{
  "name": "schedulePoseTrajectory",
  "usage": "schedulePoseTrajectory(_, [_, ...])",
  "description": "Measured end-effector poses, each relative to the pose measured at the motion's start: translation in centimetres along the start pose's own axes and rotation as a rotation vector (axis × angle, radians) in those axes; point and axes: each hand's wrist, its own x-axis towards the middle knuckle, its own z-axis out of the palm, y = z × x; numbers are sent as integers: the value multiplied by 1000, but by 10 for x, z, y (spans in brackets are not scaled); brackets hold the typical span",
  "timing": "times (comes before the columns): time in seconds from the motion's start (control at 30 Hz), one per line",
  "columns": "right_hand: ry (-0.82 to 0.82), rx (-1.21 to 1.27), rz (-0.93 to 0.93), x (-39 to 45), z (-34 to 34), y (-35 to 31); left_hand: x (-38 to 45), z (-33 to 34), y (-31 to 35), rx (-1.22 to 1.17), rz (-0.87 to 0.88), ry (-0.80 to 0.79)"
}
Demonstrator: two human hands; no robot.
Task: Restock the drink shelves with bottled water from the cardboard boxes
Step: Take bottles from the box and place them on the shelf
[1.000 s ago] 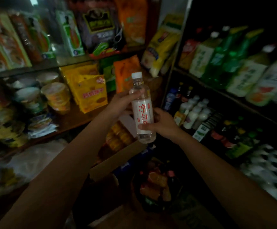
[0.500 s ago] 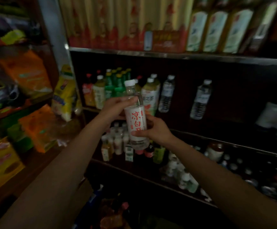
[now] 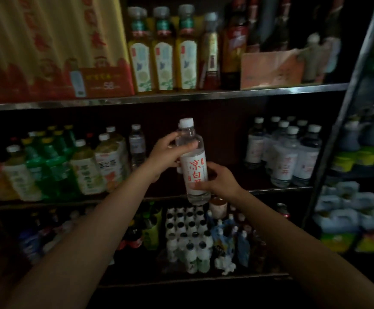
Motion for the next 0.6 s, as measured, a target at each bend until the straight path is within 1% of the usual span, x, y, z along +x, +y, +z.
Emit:
schedulePoseTrajectory(0.17, [89,-79,42,3,-64,28,35,65,7,-71,-1,-121])
schedulePoseTrajectory(0.33, [187,-162,93,7,-106,60,68,121,6,-45,-5,-242])
schedulePoseTrajectory(0.6, [271,-229,192,27,-135,112,116,180,-26,44,-12,-284])
